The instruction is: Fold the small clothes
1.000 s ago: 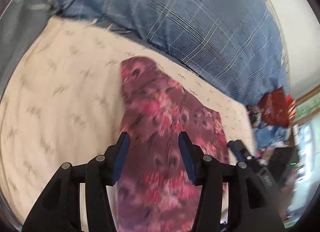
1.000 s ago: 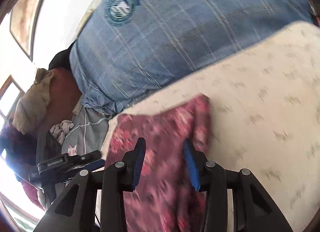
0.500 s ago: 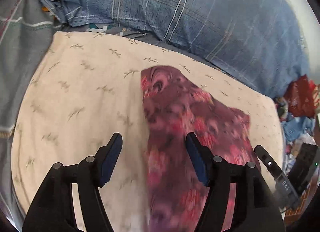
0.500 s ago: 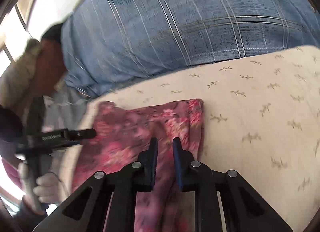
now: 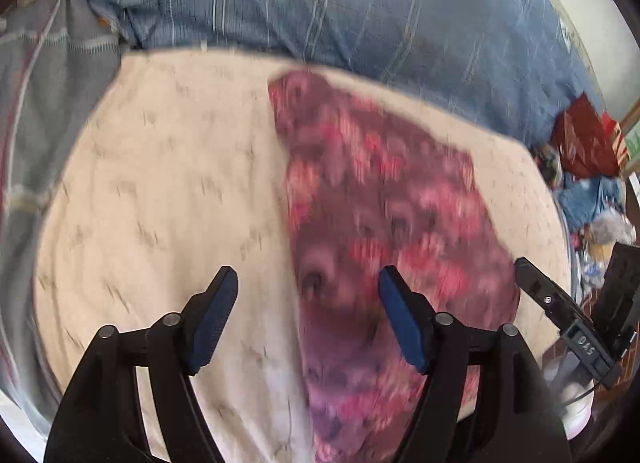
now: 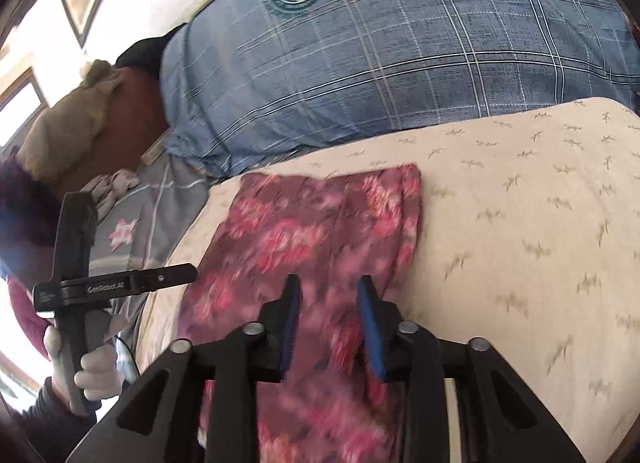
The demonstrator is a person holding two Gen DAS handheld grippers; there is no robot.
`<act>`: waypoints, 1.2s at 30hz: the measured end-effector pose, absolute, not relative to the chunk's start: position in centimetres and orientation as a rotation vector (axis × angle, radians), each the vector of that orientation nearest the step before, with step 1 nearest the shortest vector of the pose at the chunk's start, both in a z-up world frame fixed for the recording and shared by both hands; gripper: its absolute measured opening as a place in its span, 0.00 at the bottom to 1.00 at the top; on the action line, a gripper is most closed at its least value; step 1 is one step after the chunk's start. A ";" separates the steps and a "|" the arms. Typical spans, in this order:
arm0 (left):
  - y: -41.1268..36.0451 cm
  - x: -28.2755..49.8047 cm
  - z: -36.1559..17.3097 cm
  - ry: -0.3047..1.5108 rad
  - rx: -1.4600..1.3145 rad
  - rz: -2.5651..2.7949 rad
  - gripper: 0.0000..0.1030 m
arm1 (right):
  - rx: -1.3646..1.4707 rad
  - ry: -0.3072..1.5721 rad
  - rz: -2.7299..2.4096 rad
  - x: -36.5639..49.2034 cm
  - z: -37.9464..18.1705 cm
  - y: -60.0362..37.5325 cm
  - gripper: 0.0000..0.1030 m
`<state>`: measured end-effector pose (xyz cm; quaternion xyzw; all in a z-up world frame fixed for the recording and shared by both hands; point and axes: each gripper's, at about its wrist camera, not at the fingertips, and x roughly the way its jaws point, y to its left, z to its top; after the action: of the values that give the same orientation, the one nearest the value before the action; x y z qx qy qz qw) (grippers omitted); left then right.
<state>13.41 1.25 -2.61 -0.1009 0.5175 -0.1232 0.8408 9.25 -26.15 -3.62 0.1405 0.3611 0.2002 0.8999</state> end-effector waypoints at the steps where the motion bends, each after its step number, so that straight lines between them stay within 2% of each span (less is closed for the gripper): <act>1: 0.9 13.5 -3.6 1.110 -0.217 -0.264 0.75 | 0.271 0.769 0.403 8.9 -4.3 -25.9 0.34; 3: 1.0 13.3 -5.2 1.109 -0.249 -0.258 0.86 | 0.230 0.857 0.358 9.1 -6.9 -25.0 0.33; 4: 1.0 13.1 -5.0 1.101 -0.253 -0.253 0.86 | 0.244 0.813 0.351 8.7 -7.4 -25.0 0.33; 7: 1.5 13.0 -4.0 1.121 -0.265 -0.258 0.85 | 0.259 0.835 0.323 8.8 -6.4 -24.8 0.33; 11: 2.2 10.7 -3.0 1.096 -0.248 -0.296 0.85 | 0.264 0.839 0.319 7.3 -4.7 -24.9 0.38; 15: 1.9 9.3 -5.3 1.143 -0.213 -0.305 0.85 | 0.324 0.861 0.331 5.1 -6.5 -25.4 0.42; 18: 1.0 8.5 -5.7 1.111 -0.149 -0.276 0.86 | 0.262 0.840 0.322 4.1 -7.8 -24.6 0.42; 23: 1.2 8.4 -4.7 1.118 -0.159 -0.311 0.86 | 0.181 0.858 0.296 4.5 -6.4 -23.5 0.45; 30: 2.0 13.8 -2.8 1.068 -0.197 -0.263 0.86 | 0.412 0.804 0.288 7.9 -4.1 -27.7 0.50; 36: 0.0 16.6 -4.9 1.116 -0.199 -0.229 0.86 | 0.518 0.846 0.320 13.1 -5.8 -27.8 0.54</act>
<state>16.57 0.05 -4.91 -0.0941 0.5275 -0.1084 0.8373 13.07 -27.78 -5.83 0.2472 0.4042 0.1528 0.8672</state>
